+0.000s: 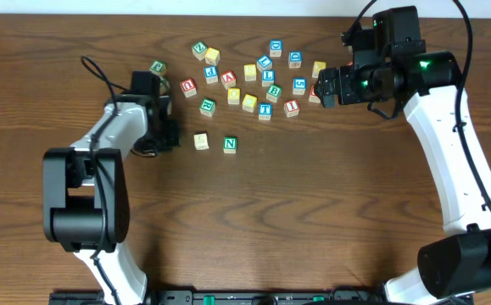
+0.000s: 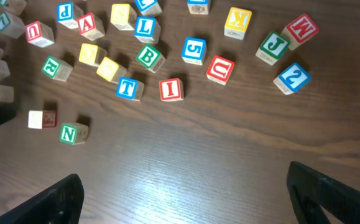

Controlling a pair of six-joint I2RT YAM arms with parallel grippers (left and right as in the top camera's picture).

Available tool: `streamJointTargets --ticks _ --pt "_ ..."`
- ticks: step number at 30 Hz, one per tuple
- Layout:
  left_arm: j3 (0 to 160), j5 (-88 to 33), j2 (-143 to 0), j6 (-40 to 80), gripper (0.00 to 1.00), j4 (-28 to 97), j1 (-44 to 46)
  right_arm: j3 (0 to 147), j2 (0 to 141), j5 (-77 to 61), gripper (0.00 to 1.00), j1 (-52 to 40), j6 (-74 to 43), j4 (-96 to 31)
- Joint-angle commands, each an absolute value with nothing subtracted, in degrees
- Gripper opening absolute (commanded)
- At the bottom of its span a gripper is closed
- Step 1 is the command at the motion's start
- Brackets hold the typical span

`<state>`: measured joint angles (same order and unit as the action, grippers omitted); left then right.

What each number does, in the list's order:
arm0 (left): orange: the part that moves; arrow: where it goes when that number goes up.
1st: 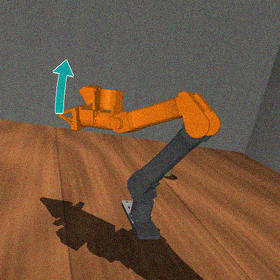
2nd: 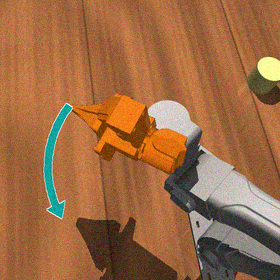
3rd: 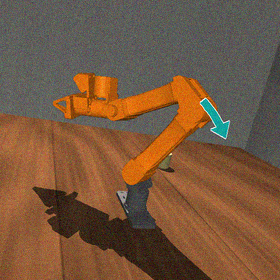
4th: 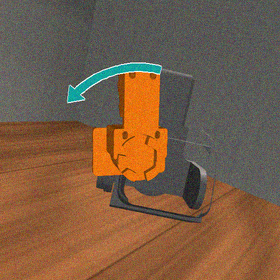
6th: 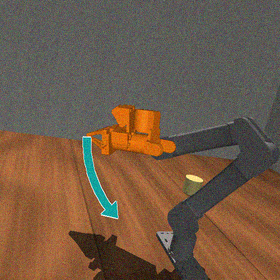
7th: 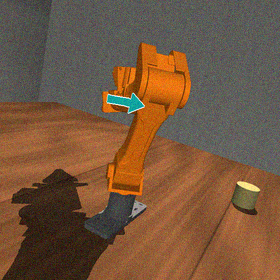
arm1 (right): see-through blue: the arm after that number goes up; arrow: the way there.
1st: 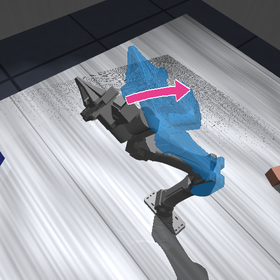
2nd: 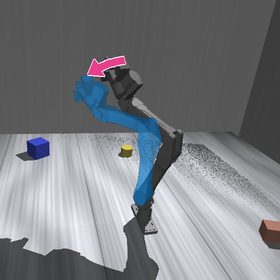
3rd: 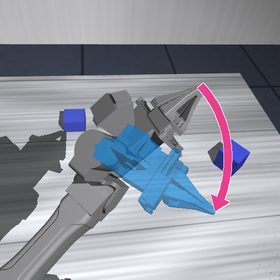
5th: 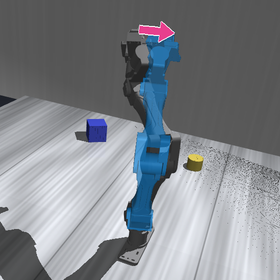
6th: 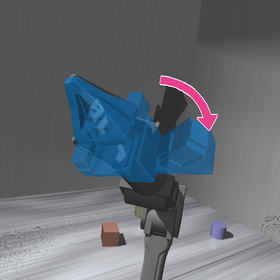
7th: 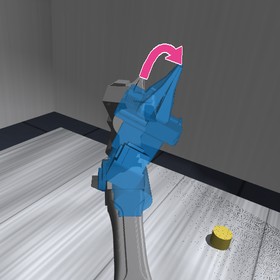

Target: Spell out NEURIPS

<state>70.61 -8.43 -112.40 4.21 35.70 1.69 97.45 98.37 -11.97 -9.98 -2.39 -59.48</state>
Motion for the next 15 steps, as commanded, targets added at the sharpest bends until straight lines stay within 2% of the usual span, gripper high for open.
streamJointTargets --ticks 1,8,15 --pt "68.1 -4.6 -115.7 3.7 0.08 36.6 1.0 98.4 98.2 -11.9 0.99 -10.2 -2.9 -59.6" --pt "68.7 -6.3 -114.9 3.6 0.07 36.7 1.0 98.4 98.2 -11.9 0.99 -10.2 -2.9 -59.4" --pt "71.0 -14.7 -105.2 3.7 0.08 36.8 1.0 98.4 98.2 -11.9 0.99 -10.2 -2.9 -58.9"
